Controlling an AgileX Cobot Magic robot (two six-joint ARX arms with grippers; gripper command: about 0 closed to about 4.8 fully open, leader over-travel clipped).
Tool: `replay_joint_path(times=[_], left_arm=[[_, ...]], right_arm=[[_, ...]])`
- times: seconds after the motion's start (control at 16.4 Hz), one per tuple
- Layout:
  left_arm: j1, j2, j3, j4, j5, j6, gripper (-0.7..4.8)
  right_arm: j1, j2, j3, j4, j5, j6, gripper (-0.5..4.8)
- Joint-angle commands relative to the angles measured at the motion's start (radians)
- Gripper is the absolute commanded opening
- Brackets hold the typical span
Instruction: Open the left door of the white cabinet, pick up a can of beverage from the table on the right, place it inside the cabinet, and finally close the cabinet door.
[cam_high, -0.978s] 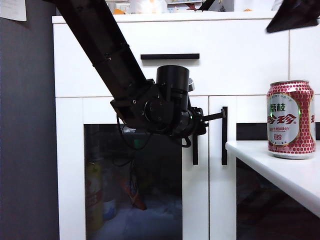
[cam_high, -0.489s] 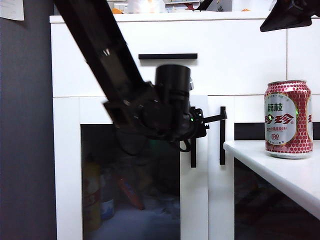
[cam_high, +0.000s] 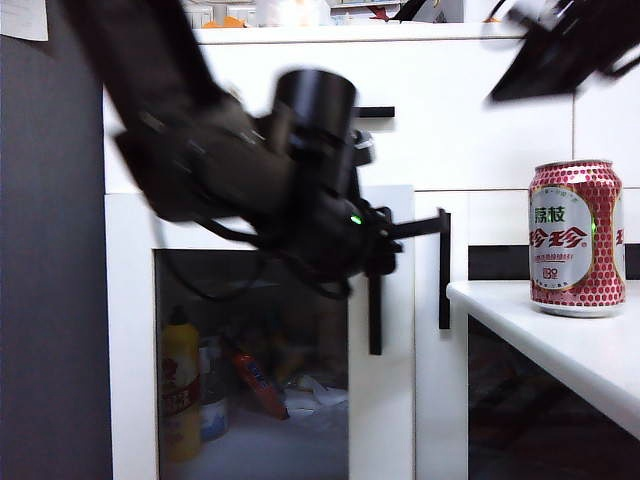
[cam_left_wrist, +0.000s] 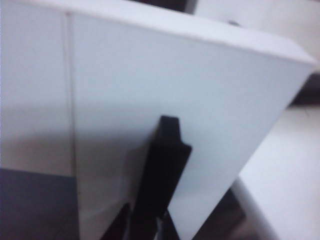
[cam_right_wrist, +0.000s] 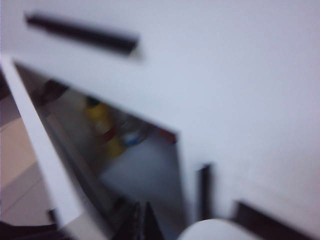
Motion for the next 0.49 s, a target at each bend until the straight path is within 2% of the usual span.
replay_joint_path(times=[0.06, 0.24, 0.49], left_arm=[[-0.003, -0.125, -0.116, 0.084, -0.050, -0.035, -0.06], [-0.003, -0.245, -0.247, 0.084, -0.050, -0.035, -0.06], [-0.003, -0.365, -0.324, 0.084, -0.050, -0.035, -0.06]], right_arm=[[0.061, 0.130, 0.087, -0.029, -0.045, 0.022, -0.05], [0.126, 0.278, 0.226, -0.218, -0.089, 0.027, -0.05], [0.264, 0.290, 0.234, -0.373, -0.134, 0.040, -0.05]])
